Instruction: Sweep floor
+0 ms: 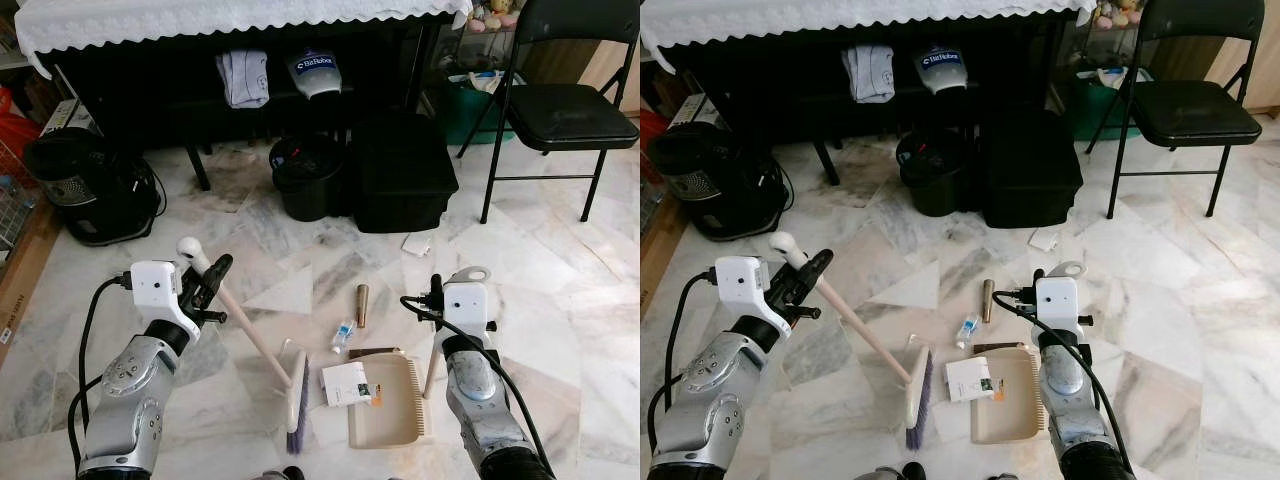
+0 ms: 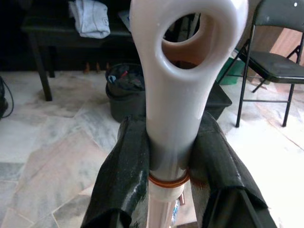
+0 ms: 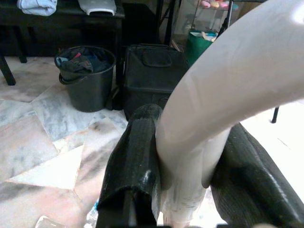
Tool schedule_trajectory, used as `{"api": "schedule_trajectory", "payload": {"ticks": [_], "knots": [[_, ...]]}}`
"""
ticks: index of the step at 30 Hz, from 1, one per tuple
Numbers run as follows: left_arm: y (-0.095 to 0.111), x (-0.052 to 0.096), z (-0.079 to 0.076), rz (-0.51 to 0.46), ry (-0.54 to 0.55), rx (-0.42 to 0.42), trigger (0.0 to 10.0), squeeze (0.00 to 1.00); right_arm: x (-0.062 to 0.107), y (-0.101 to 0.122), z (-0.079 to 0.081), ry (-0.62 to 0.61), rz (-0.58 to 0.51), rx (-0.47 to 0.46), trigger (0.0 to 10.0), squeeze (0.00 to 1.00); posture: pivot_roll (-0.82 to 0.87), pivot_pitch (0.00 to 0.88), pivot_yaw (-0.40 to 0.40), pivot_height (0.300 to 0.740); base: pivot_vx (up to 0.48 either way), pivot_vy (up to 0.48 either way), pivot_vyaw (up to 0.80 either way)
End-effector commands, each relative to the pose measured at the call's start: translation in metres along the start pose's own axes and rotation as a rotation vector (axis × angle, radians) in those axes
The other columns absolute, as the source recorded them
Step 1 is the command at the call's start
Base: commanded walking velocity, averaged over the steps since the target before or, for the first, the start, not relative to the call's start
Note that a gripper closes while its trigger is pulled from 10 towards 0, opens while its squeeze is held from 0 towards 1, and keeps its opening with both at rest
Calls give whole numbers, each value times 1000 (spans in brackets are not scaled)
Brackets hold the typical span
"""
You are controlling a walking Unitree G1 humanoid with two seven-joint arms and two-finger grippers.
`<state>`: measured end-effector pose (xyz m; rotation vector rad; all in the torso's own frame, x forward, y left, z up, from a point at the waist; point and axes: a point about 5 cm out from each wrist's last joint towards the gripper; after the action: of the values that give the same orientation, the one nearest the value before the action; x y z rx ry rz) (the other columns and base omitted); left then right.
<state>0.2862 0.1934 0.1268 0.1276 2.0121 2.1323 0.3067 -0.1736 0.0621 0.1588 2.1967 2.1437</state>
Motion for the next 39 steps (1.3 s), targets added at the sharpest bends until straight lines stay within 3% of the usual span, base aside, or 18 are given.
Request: {"api": "schedule_trajectory", "payload": {"ticks": [1, 12, 13, 15, 22, 27, 31, 32, 33, 34, 35, 39], "knots": [[-3, 3, -3, 10, -42, 0, 10000, 0, 1, -2, 3, 11, 4, 10, 10000, 0, 77, 153, 35, 740, 0, 0, 0], [-14, 7, -20, 63, -174, 53, 10000, 0, 1, -2, 3, 14, 2, 10, 10000, 0, 78, 144, 33, 740, 0, 0, 0], [-16, 6, -24, 55, -158, 126, 10000, 0, 1, -1, 3, 13, 1, 10, 10000, 0, 80, 144, 32, 740, 0, 0, 0], [-20, 4, -25, 56, -127, 162, 10000, 0, 0, -1, 3, 13, 1, 10, 10000, 0, 80, 144, 32, 740, 0, 0, 0], [-24, -4, -34, 44, -53, 212, 10000, 0, 0, -1, 4, 14, -1, 10, 10000, 0, 79, 146, 32, 740, 0, 0, 0], [-19, -6, -42, 29, -101, 237, 10000, 0, 0, 0, 2, 10, -3, 11, 10000, 0, 73, 151, 31, 740, 0, 0, 0], [-14, -6, -36, 26, -125, 181, 10000, 0, 0, 0, 2, 9, -3, 11, 10000, 0, 75, 153, 30, 740, 0, 0, 0], [-11, -7, -29, 26, -112, 114, 10000, 0, 0, 0, 2, 10, -2, 10, 10000, 0, 76, 154, 31, 740, 0, 0, 0], [-11, -7, -29, 26, -112, 114, 10000, 0, 0, 0, 2, 10, -2, 10, 10000, 0, 76, 154, 31, 740, 0, 0, 0], [-6, -8, -18, 23, -94, 23, 10000, 0, 0, -1, 3, 10, 0, 10, 10000, 0, 81, 154, 32, 740, 0, 0, 0], [-4, -9, -14, 21, -90, -14, 10000, 0, 0, -1, 3, 11, 1, 10, 10000, 0, 81, 154, 32, 740, 0, 0, 0], [-1, -10, -8, 29, -103, -88, 10000, 0, 0, -1, 4, 12, 2, 8, 10000, 0, 85, 155, 33, 740, 0, 0, 0]]}}
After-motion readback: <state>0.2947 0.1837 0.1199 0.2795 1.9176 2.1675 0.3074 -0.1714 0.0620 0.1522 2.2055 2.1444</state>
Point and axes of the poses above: a point about 5 cm out from each wrist's last joint towards the gripper, its own x axis pointing back from the gripper into the wrist, its own y axis along the axis of the wrist's last joint, z = x × y, and after that the axes turned 11 degrees about -x, right-handed
